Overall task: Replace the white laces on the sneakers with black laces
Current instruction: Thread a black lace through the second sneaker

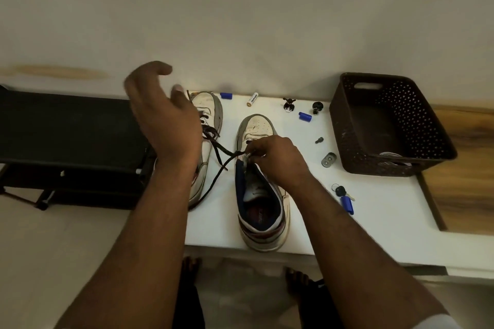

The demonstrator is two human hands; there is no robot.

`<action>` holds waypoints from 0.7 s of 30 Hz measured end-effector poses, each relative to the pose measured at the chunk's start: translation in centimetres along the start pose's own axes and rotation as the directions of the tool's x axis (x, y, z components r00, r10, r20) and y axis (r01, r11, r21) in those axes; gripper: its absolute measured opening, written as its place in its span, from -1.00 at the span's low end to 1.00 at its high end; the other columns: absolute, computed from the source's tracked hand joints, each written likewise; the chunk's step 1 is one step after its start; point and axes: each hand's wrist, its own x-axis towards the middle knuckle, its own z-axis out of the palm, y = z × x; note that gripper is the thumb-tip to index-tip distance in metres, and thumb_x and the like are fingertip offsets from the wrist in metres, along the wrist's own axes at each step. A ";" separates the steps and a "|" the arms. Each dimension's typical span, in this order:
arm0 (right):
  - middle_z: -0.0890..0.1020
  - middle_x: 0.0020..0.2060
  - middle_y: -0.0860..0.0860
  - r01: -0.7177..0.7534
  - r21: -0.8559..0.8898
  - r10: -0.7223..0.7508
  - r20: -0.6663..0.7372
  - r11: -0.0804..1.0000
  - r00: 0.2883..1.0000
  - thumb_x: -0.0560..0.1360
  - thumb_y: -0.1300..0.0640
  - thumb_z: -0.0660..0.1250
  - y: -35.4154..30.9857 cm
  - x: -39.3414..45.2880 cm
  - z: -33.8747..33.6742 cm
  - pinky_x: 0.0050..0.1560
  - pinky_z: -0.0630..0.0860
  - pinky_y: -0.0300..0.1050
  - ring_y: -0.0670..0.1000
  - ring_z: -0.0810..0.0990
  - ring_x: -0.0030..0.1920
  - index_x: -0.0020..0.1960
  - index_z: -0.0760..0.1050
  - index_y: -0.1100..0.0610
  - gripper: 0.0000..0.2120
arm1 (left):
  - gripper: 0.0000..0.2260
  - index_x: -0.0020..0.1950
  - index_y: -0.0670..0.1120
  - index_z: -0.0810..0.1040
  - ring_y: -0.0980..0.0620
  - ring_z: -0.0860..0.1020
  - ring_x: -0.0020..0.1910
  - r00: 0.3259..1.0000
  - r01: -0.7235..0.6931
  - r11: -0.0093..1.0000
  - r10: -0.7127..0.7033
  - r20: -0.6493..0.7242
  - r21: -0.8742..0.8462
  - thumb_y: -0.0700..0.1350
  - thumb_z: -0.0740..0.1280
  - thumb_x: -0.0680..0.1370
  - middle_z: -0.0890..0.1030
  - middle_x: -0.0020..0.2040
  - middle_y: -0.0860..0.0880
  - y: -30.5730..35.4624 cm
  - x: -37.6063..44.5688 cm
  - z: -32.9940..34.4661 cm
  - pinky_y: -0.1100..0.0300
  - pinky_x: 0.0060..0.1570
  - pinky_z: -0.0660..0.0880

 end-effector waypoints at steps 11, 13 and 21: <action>0.69 0.01 -0.02 -0.014 -0.089 0.013 -0.011 0.996 1.000 0.48 0.08 0.38 -0.4 0.0 -0.3 0.06 0.57 0.00 0.04 0.63 0.01 0.11 0.64 -0.05 -0.78 | -0.89 -0.03 -0.14 0.69 0.00 0.61 -0.09 0.544 -0.012 0.957 -0.236 0.805 0.289 -0.15 0.39 0.53 0.63 -0.17 -0.01 -0.9 -2.8 1.9 0.22 -0.07 0.47; 0.69 0.02 -0.03 -0.022 -0.109 0.022 -0.006 0.994 1.000 0.47 0.08 0.37 -0.4 0.1 -0.4 0.08 0.56 -0.01 0.04 0.62 0.03 0.11 0.64 -0.05 -0.78 | -0.88 -0.08 -0.13 0.65 0.10 0.59 -0.13 0.808 0.186 0.980 -0.195 0.555 0.073 -0.22 0.31 0.55 0.59 -0.20 0.09 -0.4 -1.6 1.5 0.18 -0.07 0.50; 0.69 0.00 -0.03 -0.035 -0.117 0.034 -0.007 0.993 0.999 0.47 0.10 0.37 -0.7 0.1 -0.3 0.06 0.56 -0.02 0.05 0.62 0.02 0.07 0.65 -0.03 -0.80 | -0.65 0.11 -0.03 0.59 0.18 0.51 0.07 0.897 0.007 0.992 -0.062 0.437 0.126 -0.38 0.22 0.48 0.55 0.20 0.05 -0.5 -0.9 0.1 0.47 0.02 0.41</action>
